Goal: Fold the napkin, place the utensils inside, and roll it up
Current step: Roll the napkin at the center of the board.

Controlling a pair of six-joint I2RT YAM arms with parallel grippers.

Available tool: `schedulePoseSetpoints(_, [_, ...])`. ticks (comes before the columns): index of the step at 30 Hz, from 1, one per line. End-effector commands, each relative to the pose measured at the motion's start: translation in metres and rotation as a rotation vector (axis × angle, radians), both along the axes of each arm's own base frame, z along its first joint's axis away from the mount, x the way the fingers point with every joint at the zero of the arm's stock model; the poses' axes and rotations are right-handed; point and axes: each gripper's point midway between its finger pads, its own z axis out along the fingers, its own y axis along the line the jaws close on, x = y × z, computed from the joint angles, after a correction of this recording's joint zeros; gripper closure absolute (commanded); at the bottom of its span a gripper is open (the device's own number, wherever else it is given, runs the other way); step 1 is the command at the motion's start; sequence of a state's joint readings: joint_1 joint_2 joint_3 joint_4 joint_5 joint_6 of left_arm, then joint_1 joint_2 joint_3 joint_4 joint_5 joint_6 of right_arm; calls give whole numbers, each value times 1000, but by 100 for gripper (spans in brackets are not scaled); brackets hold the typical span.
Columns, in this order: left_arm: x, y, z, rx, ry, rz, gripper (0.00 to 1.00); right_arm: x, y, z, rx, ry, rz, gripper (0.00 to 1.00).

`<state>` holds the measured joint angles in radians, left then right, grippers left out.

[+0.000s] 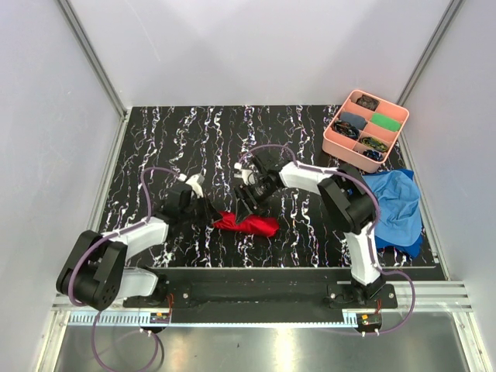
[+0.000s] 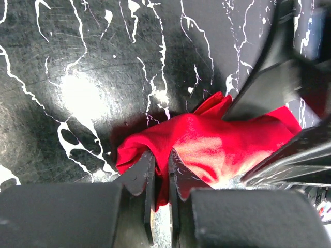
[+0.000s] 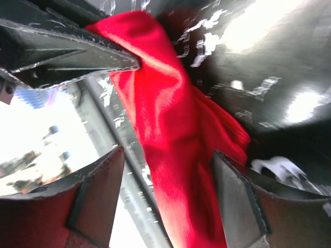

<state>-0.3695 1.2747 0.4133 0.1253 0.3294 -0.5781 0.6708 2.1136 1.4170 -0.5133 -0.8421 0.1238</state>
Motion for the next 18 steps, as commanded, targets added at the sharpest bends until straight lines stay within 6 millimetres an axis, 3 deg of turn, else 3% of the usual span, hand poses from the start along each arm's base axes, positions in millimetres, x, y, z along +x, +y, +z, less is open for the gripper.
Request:
schedulePoseSetpoints(1, [2,1,-2,29,54,6,96,37,-12,37,-42,-312,-68,23])
schedulePoseSetpoints(2, [2,1,-2,30,58,5,96,36,-16,37,-49,-341,-70,21])
schedulePoseSetpoints(4, [2,0,-1,32,72,-1,96,49,-18,56,-26,-476,-90,20])
schedulePoseSetpoints(5, [2,0,-1,34,77,-1,95,46,-23,52,-36,-507,-90,17])
schedulePoseSetpoints(7, [2,-1,-1,37,94,-11,95,46,-17,68,-11,-667,-58,15])
schedulePoseSetpoints(8, [3,-2,0,35,98,-14,95,38,-18,61,-29,-702,-36,14])
schedulePoseSetpoints(10, [3,-3,-1,36,114,-18,94,33,-6,71,-35,-887,3,12])
schedulePoseSetpoints(11, [4,-4,-2,37,117,-18,94,27,-9,61,-60,-918,19,11])
schedulePoseSetpoints(13, [4,-5,-4,38,132,-25,94,27,-2,65,-69,-1031,21,10])
schedulePoseSetpoints(18, [3,-9,-6,25,160,-45,92,24,2,55,-85,-1141,51,9])
